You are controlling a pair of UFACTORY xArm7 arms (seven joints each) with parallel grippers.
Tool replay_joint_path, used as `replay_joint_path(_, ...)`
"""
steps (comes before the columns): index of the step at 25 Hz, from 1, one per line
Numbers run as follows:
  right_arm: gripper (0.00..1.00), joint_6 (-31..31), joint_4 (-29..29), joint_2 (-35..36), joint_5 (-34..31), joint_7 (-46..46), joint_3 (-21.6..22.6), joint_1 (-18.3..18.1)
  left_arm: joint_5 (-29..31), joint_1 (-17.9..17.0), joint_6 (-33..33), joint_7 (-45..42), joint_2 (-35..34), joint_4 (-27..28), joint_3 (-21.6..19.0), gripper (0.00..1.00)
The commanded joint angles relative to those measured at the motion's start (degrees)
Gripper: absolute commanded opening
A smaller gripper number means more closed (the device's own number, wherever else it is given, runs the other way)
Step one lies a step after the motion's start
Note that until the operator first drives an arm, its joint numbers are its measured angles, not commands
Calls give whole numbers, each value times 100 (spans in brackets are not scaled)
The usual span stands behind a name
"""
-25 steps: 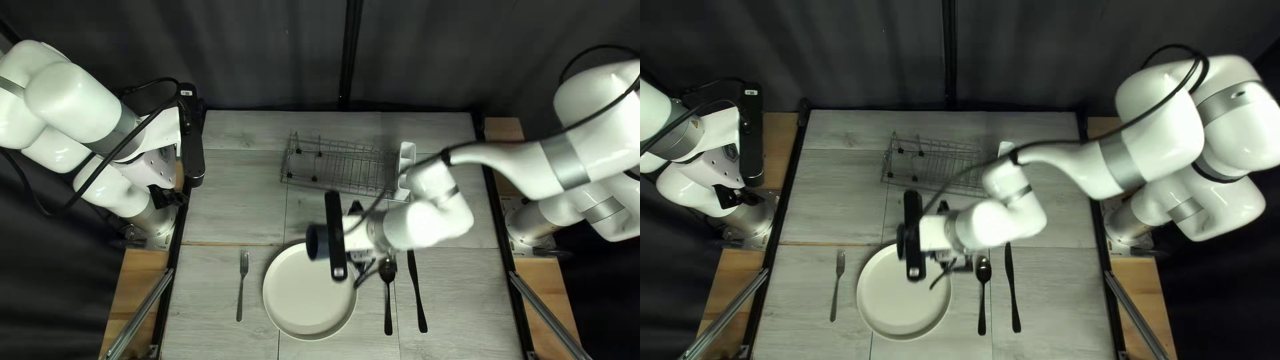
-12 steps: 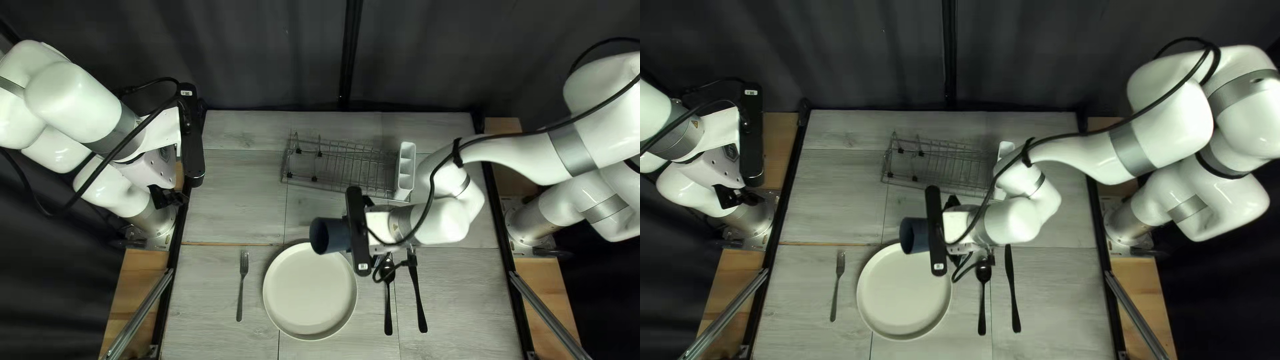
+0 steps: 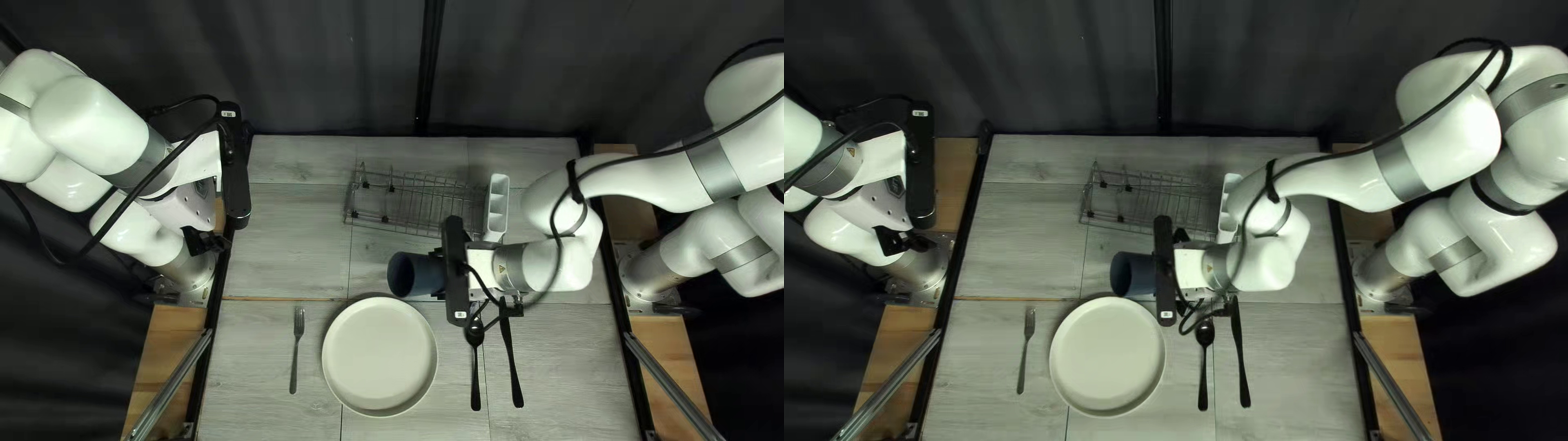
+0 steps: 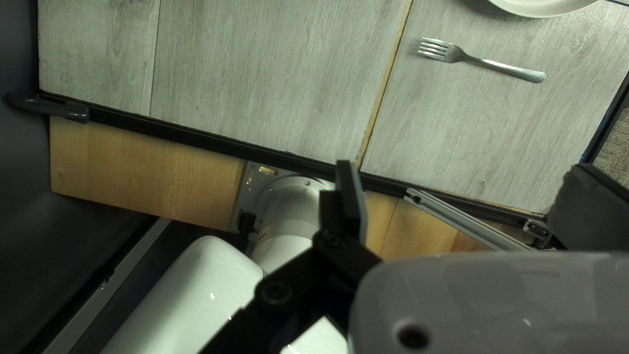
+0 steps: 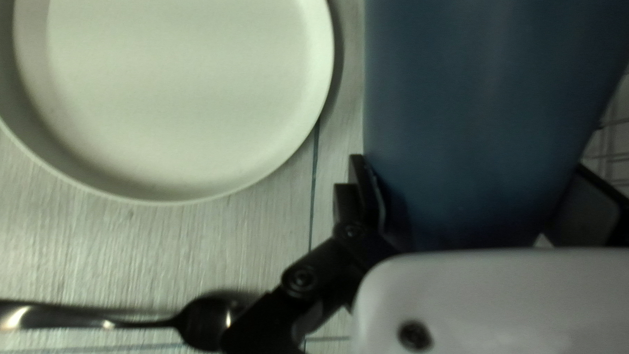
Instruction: Pick up and place plate onto table. Place down one fork to the left of the plate. Place spoon and knife to the right of the plate. Place cup above the knife and spoon
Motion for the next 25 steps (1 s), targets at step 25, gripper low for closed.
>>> replay_joint_path(25,0,87,1892,2155,2237,-644,904,365,0,0,0,0,0,0,0,100)
